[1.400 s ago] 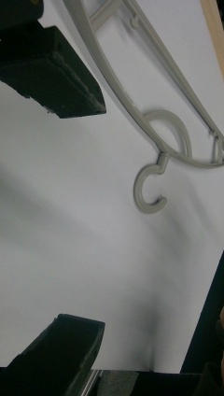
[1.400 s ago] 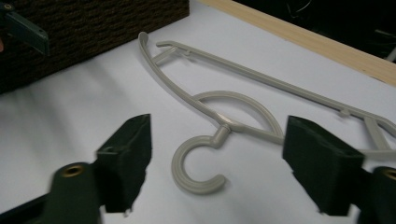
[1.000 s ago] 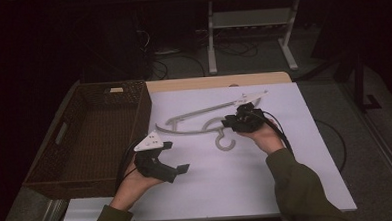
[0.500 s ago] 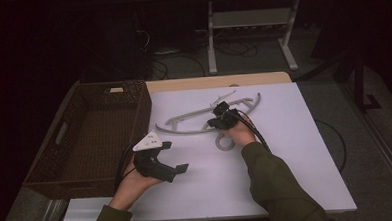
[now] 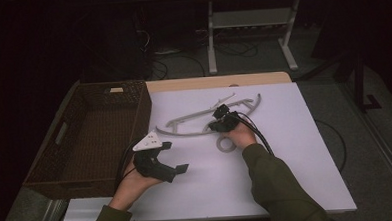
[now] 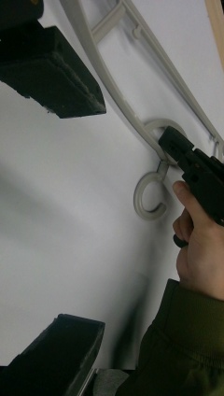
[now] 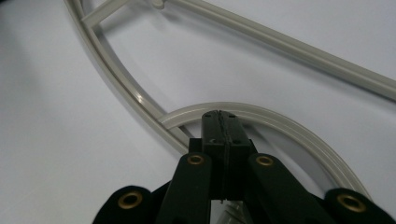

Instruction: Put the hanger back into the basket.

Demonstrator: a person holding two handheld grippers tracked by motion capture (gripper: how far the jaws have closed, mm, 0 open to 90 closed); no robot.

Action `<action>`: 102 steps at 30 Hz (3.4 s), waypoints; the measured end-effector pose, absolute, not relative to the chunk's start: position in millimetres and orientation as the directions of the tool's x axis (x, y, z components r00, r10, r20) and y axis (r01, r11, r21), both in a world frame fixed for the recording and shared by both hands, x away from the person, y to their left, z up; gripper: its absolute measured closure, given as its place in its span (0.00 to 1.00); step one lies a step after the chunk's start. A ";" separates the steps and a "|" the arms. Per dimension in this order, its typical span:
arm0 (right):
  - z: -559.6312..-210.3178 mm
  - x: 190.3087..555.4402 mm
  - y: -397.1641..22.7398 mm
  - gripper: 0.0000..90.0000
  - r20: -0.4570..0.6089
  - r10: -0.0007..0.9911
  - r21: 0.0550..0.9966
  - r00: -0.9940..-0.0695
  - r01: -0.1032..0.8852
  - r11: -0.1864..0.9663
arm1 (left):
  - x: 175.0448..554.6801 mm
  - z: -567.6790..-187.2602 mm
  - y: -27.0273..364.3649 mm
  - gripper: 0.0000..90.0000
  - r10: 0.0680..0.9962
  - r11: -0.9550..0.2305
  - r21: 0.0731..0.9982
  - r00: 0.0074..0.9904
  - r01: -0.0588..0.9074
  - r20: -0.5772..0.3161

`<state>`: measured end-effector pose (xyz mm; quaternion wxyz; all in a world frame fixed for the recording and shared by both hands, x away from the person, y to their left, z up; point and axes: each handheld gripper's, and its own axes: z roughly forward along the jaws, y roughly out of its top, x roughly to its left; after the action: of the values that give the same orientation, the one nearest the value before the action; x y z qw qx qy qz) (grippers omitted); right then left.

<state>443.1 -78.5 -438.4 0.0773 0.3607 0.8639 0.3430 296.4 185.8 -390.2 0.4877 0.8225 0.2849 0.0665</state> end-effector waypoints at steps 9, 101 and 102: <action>-437.5 414.5 -90.4 1.00 0.117 0.640 0.636 -0.759 0.553 0.539 | 296.6 -390.5 186.7 0.00 0.535 -0.367 0.837 0.828 0.405 -0.165; -437.5 282.2 -174.5 0.89 0.117 0.454 0.666 -0.883 0.409 0.624 | 297.2 -396.9 182.6 0.00 0.523 -0.387 0.827 0.836 0.408 -0.168; -436.5 282.5 -174.7 0.89 0.113 0.451 0.671 -0.885 0.403 0.623 | 297.4 -397.6 181.6 0.00 0.520 -0.393 0.825 0.838 0.406 -0.165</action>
<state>282.5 -174.7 -436.5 0.0330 0.2373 0.9002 0.3637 297.4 181.6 -397.6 0.4758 0.8323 0.2780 0.0598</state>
